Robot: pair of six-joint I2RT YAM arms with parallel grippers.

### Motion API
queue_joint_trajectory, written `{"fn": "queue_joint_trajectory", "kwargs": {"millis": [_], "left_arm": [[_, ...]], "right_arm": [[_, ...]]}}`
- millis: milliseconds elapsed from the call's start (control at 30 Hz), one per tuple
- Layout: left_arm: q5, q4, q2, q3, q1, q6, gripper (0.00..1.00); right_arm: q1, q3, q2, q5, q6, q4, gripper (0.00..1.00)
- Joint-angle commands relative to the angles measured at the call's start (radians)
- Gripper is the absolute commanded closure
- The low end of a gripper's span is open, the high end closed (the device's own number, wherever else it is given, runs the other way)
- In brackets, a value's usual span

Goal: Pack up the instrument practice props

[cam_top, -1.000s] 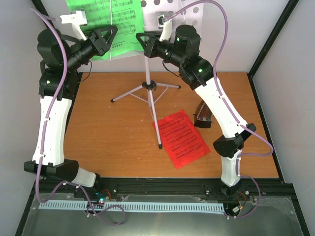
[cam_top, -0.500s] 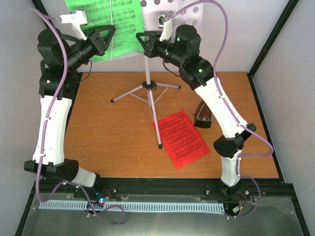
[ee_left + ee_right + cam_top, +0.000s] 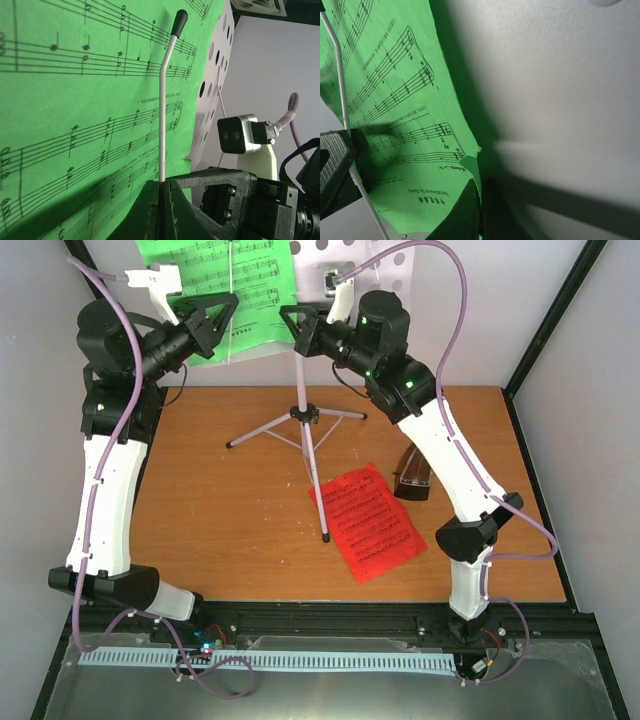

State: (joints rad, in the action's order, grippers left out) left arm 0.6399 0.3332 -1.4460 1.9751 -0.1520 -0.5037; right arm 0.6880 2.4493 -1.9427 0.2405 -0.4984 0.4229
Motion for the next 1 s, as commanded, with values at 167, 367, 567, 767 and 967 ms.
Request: {"fn": "queue_joint_trajectory", "kwargs": {"millis": [167, 367, 567, 767, 967], "left_arm": [[0.111, -0.109, 0.059, -0.021, -0.008, 0.087, 1.00], [0.091, -0.101, 0.058, -0.024, -0.008, 0.081, 1.00], [0.057, -0.091, 0.059, -0.024, -0.008, 0.079, 1.00], [0.012, -0.088, 0.058, -0.028, -0.008, 0.053, 0.91], [-0.003, -0.084, 0.078, -0.039, -0.008, 0.055, 0.52]], "right_arm": [[0.001, -0.008, 0.031, -0.052, -0.018, 0.016, 0.97], [0.001, -0.083, 0.115, -0.127, -0.003, -0.004, 0.97], [0.001, -0.479, 0.427, -0.376, 0.046, -0.207, 0.97], [-0.006, -0.698, 0.672, -0.550, 0.123, -0.226, 0.97], [-0.007, -0.853, 0.856, -0.419, 0.139, -0.152, 0.97]]}}
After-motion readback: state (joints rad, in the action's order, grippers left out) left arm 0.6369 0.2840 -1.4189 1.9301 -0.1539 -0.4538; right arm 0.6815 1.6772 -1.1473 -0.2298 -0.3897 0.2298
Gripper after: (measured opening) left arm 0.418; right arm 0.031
